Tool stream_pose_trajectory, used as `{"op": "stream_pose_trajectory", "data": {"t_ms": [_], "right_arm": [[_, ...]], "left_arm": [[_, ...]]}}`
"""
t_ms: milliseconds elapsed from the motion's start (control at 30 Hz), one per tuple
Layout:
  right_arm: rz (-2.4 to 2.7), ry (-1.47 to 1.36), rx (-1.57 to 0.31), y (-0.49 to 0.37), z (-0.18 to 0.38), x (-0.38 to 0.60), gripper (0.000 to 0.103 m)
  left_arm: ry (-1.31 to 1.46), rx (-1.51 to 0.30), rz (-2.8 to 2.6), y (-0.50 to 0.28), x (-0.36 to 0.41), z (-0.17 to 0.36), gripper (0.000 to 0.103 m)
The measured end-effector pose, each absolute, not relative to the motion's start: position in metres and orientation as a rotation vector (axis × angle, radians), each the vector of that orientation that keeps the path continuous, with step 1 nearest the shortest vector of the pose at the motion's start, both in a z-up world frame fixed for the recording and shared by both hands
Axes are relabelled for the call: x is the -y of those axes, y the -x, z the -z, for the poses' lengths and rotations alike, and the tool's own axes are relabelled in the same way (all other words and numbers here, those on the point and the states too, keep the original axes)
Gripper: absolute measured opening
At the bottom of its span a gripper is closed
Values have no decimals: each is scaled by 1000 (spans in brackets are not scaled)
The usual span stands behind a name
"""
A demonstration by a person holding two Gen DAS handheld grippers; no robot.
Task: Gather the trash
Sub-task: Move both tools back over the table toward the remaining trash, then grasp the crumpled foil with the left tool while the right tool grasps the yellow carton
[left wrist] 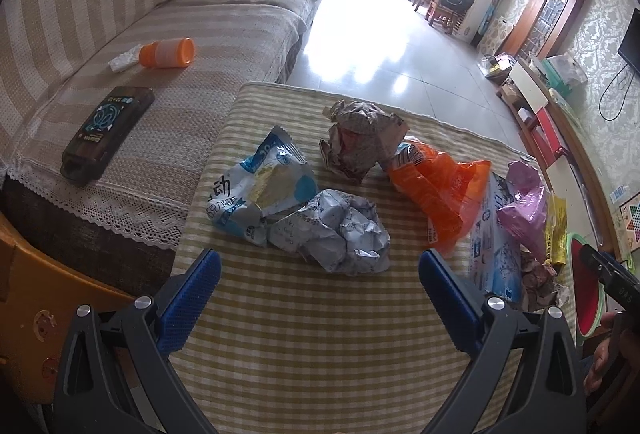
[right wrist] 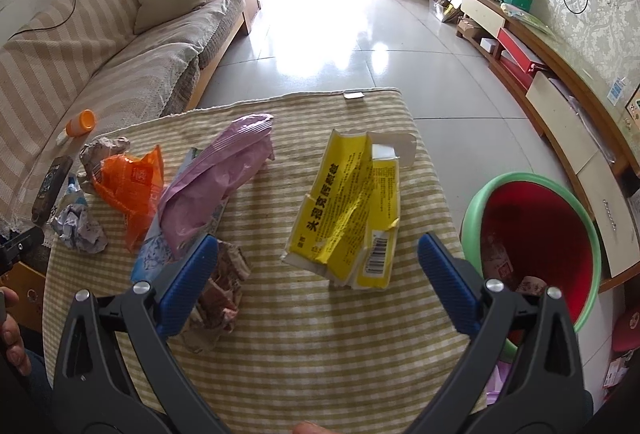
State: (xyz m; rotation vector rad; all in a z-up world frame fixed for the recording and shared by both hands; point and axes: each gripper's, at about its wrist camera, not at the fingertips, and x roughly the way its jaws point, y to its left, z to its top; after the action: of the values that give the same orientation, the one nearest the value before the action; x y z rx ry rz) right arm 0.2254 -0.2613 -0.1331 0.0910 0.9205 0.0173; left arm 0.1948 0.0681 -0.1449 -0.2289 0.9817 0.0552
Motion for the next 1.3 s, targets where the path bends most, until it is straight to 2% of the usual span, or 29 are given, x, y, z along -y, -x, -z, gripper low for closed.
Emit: {"op": "stream_pose_trajectory", "data": {"t_ms": [567,667,767,833,900,1033,1167,1267,1300], "right_arm": [[-5,-141,-970,-261,166,285,97],[-3,-135,-973,-268,170,285,95],[-11,-137,-990,-275,175,286,88],[-18,-137,-1002,-278,179,286,83],[-23,-139,-1011,-279,182,285,83],[-24,-130,-1010,-280,185,283,83],[-26,-125,-1002,-279,186,284,82],[-34,-138,-991,-276,184,285,77],[-39,-141,-985,-275,182,285,73]], "left_arm": [[170,-1025,-28,-222,-47,171,94],[167,-1020,-28,-226,-47,173,94],[165,-1030,-31,-231,-45,177,94],[163,-1034,-31,-233,-43,179,88],[163,-1045,-28,-235,-43,183,79],[143,-1040,-51,-236,-41,184,71],[143,-1032,-64,-236,-44,183,55],[147,-1026,-55,-235,-45,180,46],[153,-1024,-48,-235,-46,180,45]]}}
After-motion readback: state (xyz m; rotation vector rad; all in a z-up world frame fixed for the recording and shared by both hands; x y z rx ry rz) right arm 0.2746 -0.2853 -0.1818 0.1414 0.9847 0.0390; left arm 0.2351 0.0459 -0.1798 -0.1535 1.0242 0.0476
